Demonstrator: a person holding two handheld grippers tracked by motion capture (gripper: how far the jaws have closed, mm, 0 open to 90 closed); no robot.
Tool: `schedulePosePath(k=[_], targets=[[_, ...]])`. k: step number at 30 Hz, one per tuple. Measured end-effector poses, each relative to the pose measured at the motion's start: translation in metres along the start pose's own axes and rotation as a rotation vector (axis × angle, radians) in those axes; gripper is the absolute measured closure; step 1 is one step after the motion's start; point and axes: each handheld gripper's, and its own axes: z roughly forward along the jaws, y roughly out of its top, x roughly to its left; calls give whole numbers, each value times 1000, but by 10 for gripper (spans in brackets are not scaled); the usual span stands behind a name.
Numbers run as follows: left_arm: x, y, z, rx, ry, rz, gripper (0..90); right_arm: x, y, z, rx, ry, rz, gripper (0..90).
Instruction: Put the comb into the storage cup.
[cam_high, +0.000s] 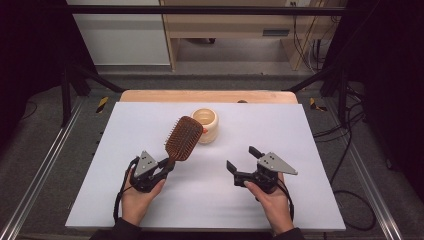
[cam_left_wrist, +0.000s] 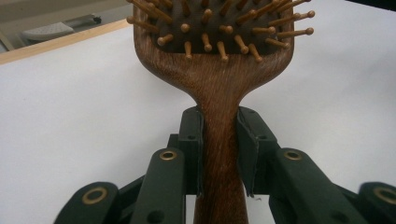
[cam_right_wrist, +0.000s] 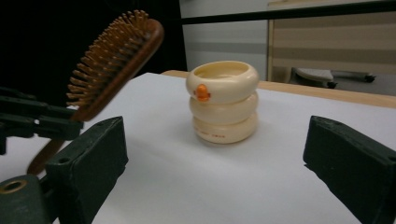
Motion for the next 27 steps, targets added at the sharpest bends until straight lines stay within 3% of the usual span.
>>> schedulePosePath(k=[10,13,27], targets=[[-10,-3,-1,-29,-11,27,727,29,5,23,-6,96,72,95],[-11,-3,-2,-42,-13,34,727,36,6,28,6,127,69,92],[-18,-2,-2,-50,-27,60,727,48,13,43,24,181,116,90]])
